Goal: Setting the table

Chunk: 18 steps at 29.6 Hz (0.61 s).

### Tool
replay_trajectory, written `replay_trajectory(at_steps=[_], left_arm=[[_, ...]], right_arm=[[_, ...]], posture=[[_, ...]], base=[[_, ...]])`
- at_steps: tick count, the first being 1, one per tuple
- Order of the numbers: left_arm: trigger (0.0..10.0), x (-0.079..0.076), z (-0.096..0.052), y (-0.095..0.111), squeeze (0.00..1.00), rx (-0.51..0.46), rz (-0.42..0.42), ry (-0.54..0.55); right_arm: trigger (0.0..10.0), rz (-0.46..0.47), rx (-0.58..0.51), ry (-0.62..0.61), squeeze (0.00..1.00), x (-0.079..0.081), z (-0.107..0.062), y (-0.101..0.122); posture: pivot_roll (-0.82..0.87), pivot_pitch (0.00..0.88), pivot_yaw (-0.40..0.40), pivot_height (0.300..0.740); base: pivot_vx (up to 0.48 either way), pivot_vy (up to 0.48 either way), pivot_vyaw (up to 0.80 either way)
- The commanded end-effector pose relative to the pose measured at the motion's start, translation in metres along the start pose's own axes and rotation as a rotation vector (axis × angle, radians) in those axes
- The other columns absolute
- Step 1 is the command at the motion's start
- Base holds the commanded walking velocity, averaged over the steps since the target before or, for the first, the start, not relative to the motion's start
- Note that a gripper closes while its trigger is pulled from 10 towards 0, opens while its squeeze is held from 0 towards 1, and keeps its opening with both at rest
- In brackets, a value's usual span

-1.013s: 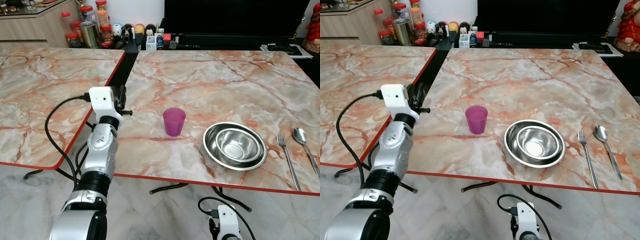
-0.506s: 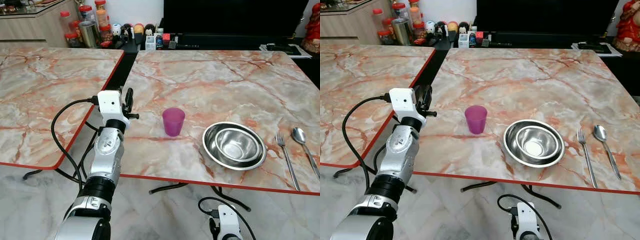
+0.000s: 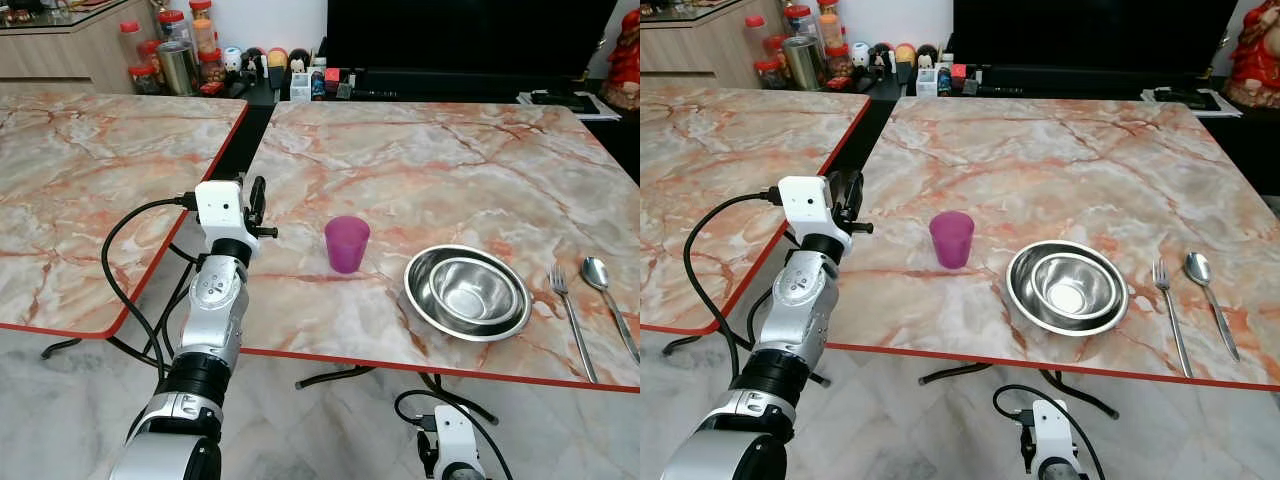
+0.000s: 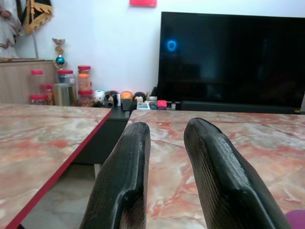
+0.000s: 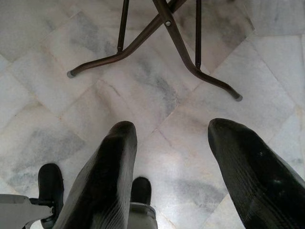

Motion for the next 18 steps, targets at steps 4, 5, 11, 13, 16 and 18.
replay_trajectory(at_steps=[4,5,11,13,16,18], left_arm=[[10.0,0.0027,0.0003,0.0028,0.00,0.000,-0.001,0.021],[10.0,0.0030,0.0010,0.0030,0.00,0.002,-0.002,0.025],[10.0,0.0026,0.0040,0.0039,0.00,0.006,0.001,0.023],[10.0,0.0013,0.0042,0.0039,0.00,0.008,0.002,0.019],[10.0,0.0011,0.0045,0.0043,0.00,0.010,0.000,0.021],[10.0,0.0014,0.0044,0.0041,0.00,0.012,-0.003,0.024]], right_arm=[[10.0,0.016,0.001,-0.007,0.00,0.0000,0.0003,0.0007],[10.0,0.016,0.001,-0.009,0.00,-0.0008,0.0004,0.0009],[10.0,0.025,-0.004,-0.018,0.00,-0.0027,0.0008,0.0026],[10.0,0.027,-0.004,-0.019,0.00,-0.0027,0.0006,0.0022],[10.0,0.030,-0.002,-0.020,0.00,-0.0022,0.0001,0.0006],[10.0,0.031,0.002,-0.019,0.00,-0.0015,-0.0004,-0.0012]], posture=[[0.02,0.000,-0.012,0.736],[0.02,0.000,-0.012,0.736],[0.01,0.000,-0.001,0.736],[0.01,0.000,-0.001,0.736],[0.01,0.000,-0.001,0.736],[0.01,0.000,0.001,0.736]], base=[[0.000,0.000,0.00],[0.000,0.000,0.00],[0.000,0.000,0.00],[0.000,0.000,0.00],[0.000,0.080,0.00],[0.000,0.255,0.00]])
Point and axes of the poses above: a point about 5 cm out from each wrist's last joint towards the gripper, its own z axis pointing out of the wrist towards the gripper, its own y axis along the axis of the wrist's last joint, x = y × z, the point moved 3 cm from there along z, pointing out of the wrist towards the gripper, and after that the axes turned 7 degrees about z, right-handed, at the moved point
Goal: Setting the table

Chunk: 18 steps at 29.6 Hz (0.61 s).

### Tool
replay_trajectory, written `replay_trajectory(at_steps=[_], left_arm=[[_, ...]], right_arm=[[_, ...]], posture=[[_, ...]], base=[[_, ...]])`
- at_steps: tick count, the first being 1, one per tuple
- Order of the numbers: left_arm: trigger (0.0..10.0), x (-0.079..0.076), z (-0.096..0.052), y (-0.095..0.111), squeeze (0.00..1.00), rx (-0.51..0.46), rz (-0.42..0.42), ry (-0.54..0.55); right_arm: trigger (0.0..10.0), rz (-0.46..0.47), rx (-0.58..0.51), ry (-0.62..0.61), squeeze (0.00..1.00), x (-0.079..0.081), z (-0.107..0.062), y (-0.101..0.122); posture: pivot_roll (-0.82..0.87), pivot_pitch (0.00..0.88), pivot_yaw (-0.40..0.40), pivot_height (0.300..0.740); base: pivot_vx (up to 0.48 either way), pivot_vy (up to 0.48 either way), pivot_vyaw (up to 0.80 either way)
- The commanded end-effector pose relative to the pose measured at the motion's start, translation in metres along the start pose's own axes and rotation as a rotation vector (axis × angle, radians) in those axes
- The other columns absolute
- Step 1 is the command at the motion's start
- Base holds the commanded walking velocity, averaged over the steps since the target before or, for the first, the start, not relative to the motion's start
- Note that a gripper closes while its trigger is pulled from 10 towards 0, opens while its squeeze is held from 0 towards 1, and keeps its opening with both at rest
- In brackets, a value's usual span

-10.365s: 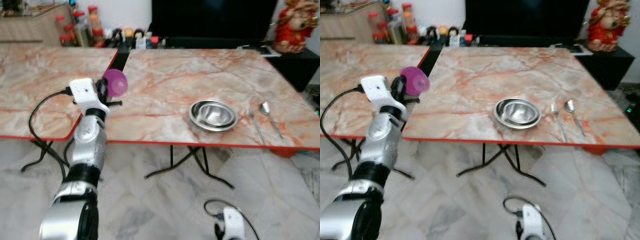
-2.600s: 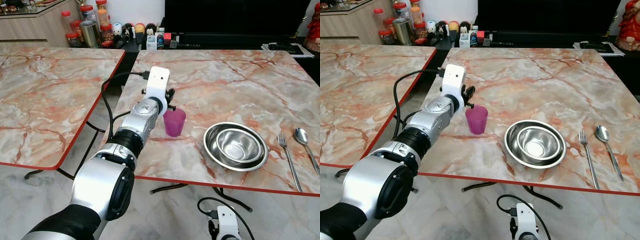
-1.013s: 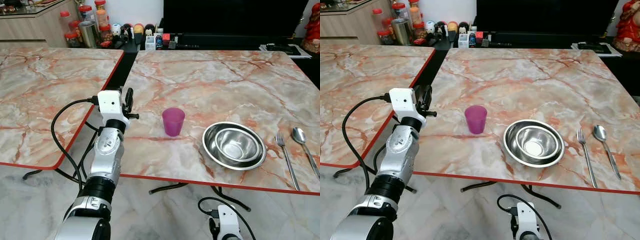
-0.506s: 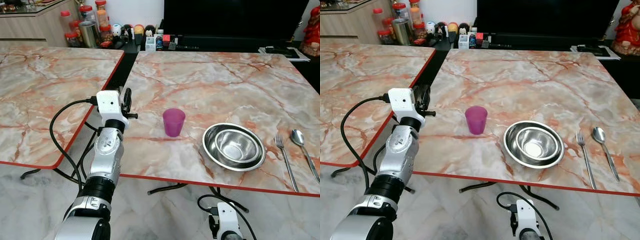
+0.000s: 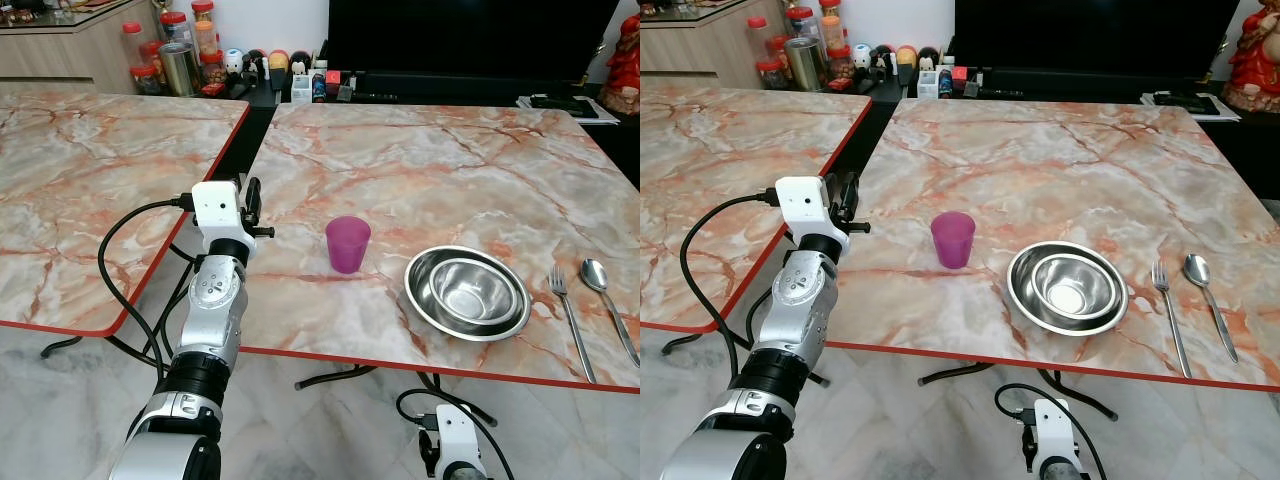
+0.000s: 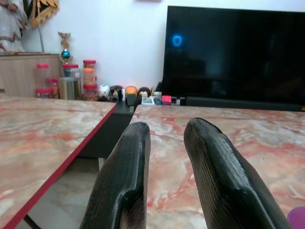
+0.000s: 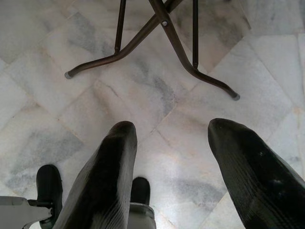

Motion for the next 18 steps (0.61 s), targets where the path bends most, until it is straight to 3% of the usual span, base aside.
replay_trajectory(at_steps=[1,18], left_arm=[[10.0,0.0003,0.0037,0.0075,0.00,-0.019,-0.002,0.006],[10.0,0.0022,0.0054,0.0082,0.00,-0.010,-0.007,0.014]], right_arm=[[10.0,0.022,0.003,-0.009,0.00,0.0004,-0.0004,-0.0015],[10.0,0.028,0.002,-0.013,0.00,-0.0005,-0.0003,-0.0009]], posture=[[0.01,0.000,0.001,0.736],[0.01,0.000,0.003,0.736]], base=[[0.000,0.270,0.00],[0.000,0.342,0.00]])
Point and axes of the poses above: a point about 5 cm out from each wrist's last joint towards the gripper, its own z axis pointing out of the wrist towards the gripper, its own y axis along the axis of the wrist's last joint, x = y × z, the point moved 3 cm from there along z, pointing out of the wrist towards the gripper, and after that the axes turned 7 degrees about z, right-handed, at the moved point
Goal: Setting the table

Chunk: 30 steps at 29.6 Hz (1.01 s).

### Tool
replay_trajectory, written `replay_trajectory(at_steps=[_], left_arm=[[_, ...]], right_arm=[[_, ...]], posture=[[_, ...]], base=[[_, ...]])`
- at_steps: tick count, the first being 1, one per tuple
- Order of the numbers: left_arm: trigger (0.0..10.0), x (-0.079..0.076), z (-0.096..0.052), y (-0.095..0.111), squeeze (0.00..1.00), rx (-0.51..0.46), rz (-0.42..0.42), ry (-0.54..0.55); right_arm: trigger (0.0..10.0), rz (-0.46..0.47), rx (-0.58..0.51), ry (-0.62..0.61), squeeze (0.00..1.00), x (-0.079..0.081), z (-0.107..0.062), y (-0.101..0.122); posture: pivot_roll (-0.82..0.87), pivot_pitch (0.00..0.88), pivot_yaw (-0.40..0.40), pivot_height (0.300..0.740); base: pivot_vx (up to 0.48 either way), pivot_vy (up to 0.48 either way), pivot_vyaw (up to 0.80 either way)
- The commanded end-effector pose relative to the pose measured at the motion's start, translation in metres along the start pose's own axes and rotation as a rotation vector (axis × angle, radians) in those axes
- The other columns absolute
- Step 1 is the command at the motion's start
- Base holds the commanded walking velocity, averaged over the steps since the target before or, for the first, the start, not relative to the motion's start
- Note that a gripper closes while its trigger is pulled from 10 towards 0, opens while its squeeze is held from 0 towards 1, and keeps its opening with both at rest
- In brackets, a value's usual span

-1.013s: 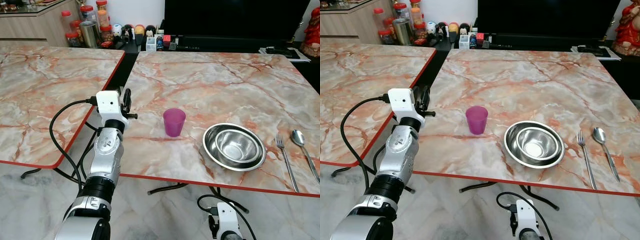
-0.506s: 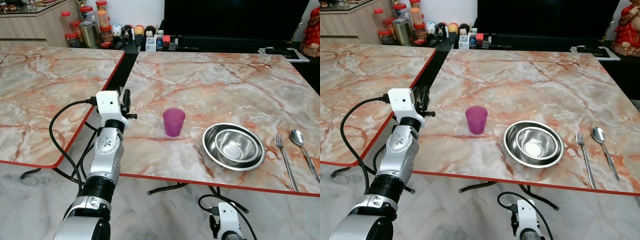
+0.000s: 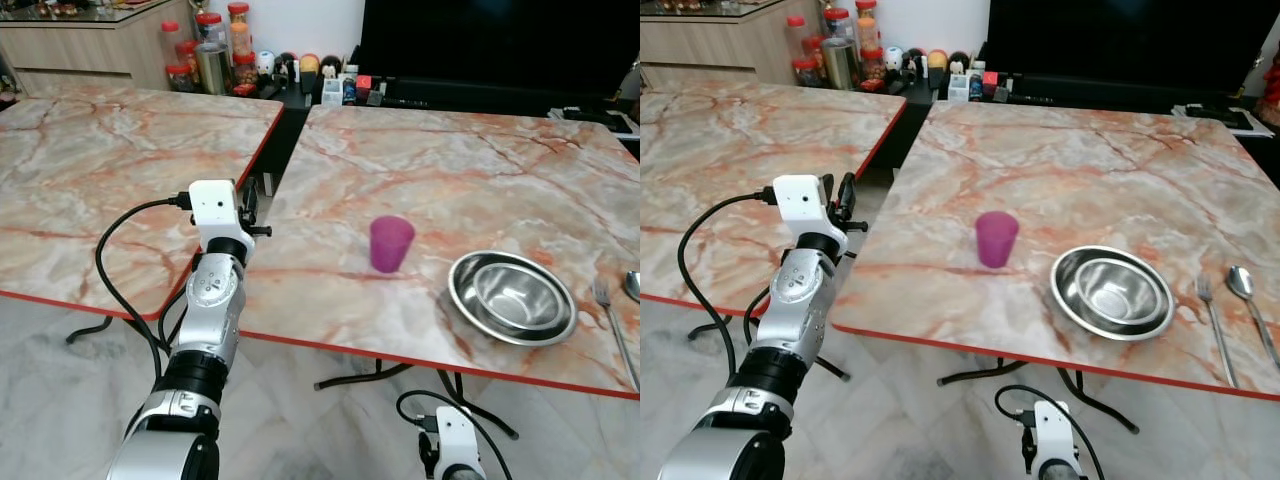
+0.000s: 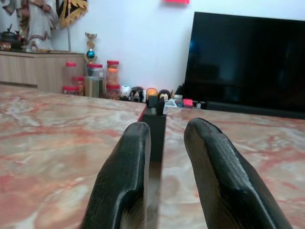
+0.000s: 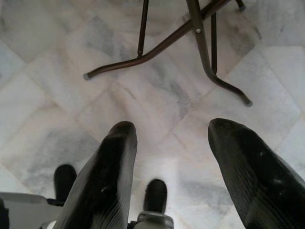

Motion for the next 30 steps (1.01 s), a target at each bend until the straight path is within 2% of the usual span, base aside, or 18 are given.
replay_trajectory(at_steps=[1,17,30], left_arm=[[10.0,-0.0043,0.0034,0.0085,0.00,-0.024,-0.010,-0.004],[10.0,-0.0045,0.0038,0.0098,0.00,-0.025,-0.012,-0.008],[10.0,-0.0056,-0.0014,0.0041,0.00,-0.007,-0.003,-0.021]], right_arm=[[10.0,0.015,0.007,-0.011,0.00,-0.0034,-0.0006,-0.0024],[10.0,0.013,0.006,-0.008,0.00,-0.0030,-0.0008,-0.0028],[10.0,0.005,0.005,-0.004,0.00,-0.0023,-0.0008,-0.0027]], posture=[[0.01,0.000,0.002,0.736],[0.01,0.000,0.007,0.736],[0.00,0.000,0.014,0.736]], base=[[0.000,0.386,0.00],[0.000,0.389,0.00],[0.000,0.388,0.00]])
Point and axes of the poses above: a point about 5 cm out from each wrist's last joint towards the gripper, its own z axis pointing out of the wrist towards the gripper, its own y axis along the axis of the wrist's last joint, x = y × z, the point moved 3 cm from there along z, pointing out of the wrist towards the gripper, and after that the axes turned 7 degrees about z, right-handed, at the moved point
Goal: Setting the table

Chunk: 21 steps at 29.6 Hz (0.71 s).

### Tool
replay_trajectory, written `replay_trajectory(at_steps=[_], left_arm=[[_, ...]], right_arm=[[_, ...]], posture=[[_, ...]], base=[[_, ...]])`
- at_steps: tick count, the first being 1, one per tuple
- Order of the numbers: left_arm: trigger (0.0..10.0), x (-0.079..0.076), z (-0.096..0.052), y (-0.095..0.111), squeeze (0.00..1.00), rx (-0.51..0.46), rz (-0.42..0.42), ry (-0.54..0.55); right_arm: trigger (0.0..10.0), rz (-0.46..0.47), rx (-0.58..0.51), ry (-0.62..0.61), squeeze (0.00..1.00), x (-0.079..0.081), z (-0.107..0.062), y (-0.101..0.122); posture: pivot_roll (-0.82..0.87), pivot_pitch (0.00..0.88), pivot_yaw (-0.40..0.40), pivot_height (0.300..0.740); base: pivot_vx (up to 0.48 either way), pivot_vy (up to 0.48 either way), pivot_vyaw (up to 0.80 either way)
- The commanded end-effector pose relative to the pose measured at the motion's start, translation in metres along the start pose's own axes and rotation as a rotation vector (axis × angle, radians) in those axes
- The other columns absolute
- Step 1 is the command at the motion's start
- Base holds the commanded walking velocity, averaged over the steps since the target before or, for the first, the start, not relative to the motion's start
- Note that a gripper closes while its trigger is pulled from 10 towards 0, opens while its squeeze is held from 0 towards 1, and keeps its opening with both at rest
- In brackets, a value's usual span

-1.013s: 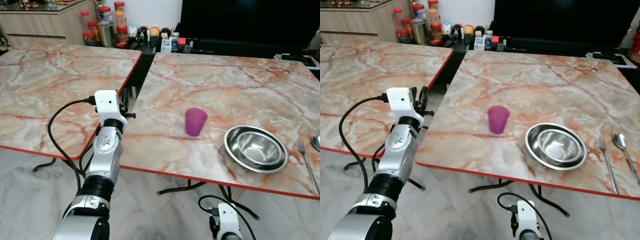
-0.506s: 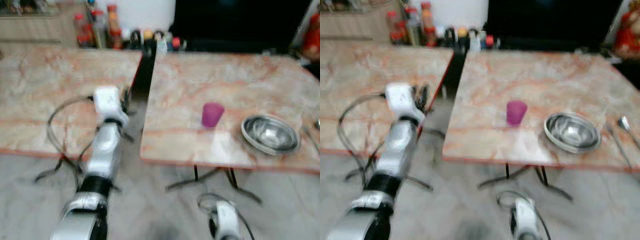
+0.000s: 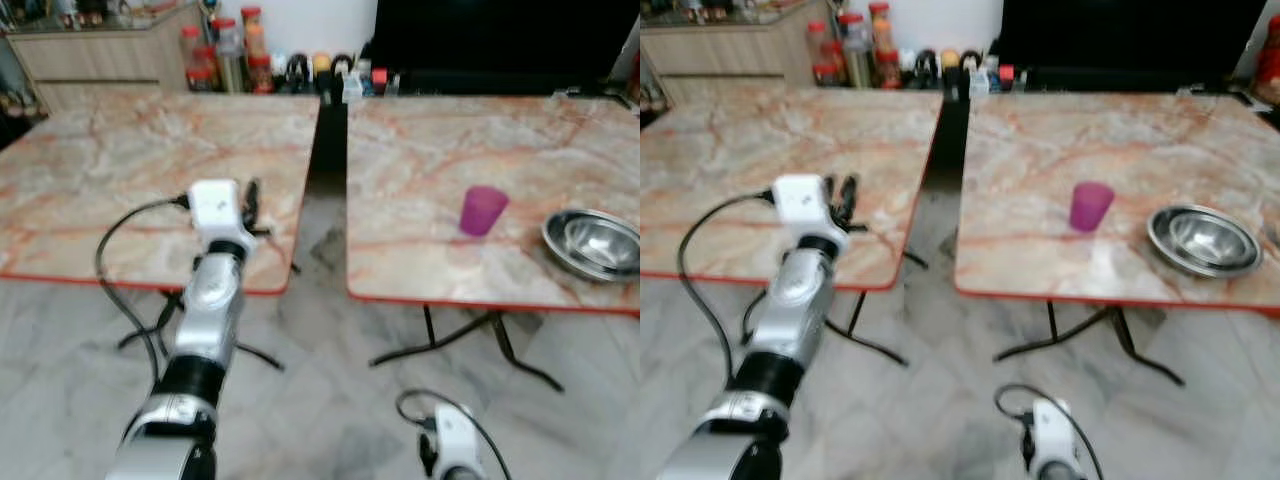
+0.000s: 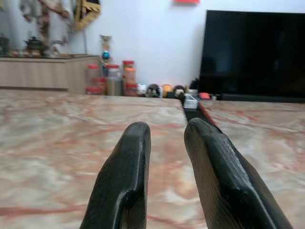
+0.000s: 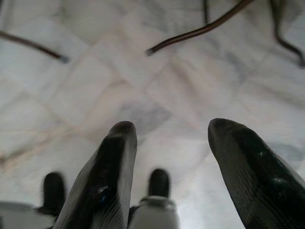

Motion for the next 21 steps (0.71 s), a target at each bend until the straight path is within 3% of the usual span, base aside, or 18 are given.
replay_trajectory(at_steps=[1,21], left_arm=[[10.0,-0.010,0.003,0.006,0.00,-0.018,-0.011,-0.022],[10.0,0.001,0.001,0.002,0.00,-0.001,0.012,0.000]], right_arm=[[10.0,0.000,-0.010,-0.020,0.00,-0.009,0.001,0.004],[10.0,0.004,-0.008,-0.022,0.00,-0.009,0.001,0.004]], posture=[[0.00,0.000,0.014,0.736],[0.02,0.000,0.007,0.736]], base=[[0.000,0.390,0.00],[0.000,0.389,0.00]])
Point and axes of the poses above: a point about 5 cm out from each wrist's last joint towards the gripper, its own z axis pointing out of the wrist towards the gripper, its own y axis along the axis of the wrist's last joint, x = y × z, the point moved 3 cm from there along z, pointing out of the wrist towards the gripper, and after that the axes turned 7 degrees about z, right-handed, at the moved point
